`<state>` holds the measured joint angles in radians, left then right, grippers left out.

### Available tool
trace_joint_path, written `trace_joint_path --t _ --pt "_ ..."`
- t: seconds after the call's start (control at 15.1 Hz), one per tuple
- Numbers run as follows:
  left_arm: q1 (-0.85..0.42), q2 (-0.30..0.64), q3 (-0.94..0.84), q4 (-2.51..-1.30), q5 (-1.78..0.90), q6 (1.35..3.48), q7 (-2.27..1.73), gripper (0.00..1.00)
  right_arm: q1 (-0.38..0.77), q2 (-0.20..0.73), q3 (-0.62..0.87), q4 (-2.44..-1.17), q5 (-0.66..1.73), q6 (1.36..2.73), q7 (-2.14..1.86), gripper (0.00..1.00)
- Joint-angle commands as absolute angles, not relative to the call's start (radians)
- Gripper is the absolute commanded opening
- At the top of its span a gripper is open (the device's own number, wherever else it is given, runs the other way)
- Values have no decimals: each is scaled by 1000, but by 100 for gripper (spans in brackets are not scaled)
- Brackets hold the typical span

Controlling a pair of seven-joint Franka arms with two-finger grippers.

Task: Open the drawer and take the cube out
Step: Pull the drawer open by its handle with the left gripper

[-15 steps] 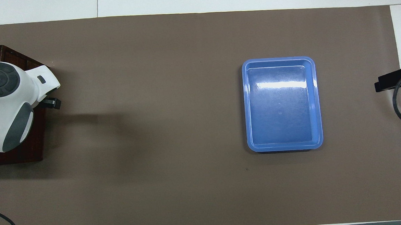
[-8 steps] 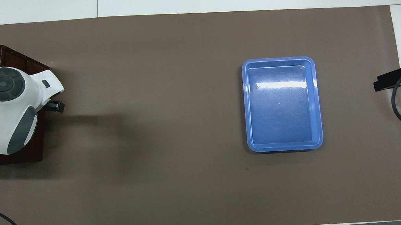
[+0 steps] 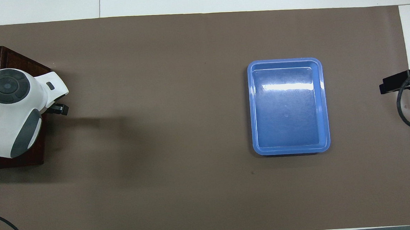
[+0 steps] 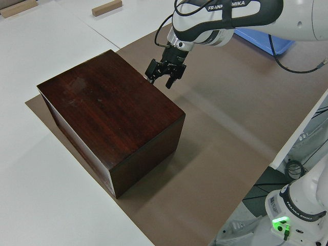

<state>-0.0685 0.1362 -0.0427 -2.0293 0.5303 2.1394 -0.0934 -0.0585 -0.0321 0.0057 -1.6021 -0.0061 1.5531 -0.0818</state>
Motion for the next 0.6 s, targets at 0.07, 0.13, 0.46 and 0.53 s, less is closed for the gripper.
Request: trace_joint_path --t 0.07,0.13,0.46,0.53 --pt "-138 112 -43 -2046 540 2092 -135 100 -58 -48 12 -1621 -20 1565 -63 100" --pt "-152 110 -43 -2045 540 2086 -146 100 -58 -48 14 -1621 -20 1565 -64 100" --pt "-196 110 -43 -2037 505 2068 -160 100 -42 -48 15 -1620 -18 1574 -58 100" --pt "-210 110 -43 -2033 503 2059 -160 100 -28 -48 15 -1620 -18 1574 -54 100"
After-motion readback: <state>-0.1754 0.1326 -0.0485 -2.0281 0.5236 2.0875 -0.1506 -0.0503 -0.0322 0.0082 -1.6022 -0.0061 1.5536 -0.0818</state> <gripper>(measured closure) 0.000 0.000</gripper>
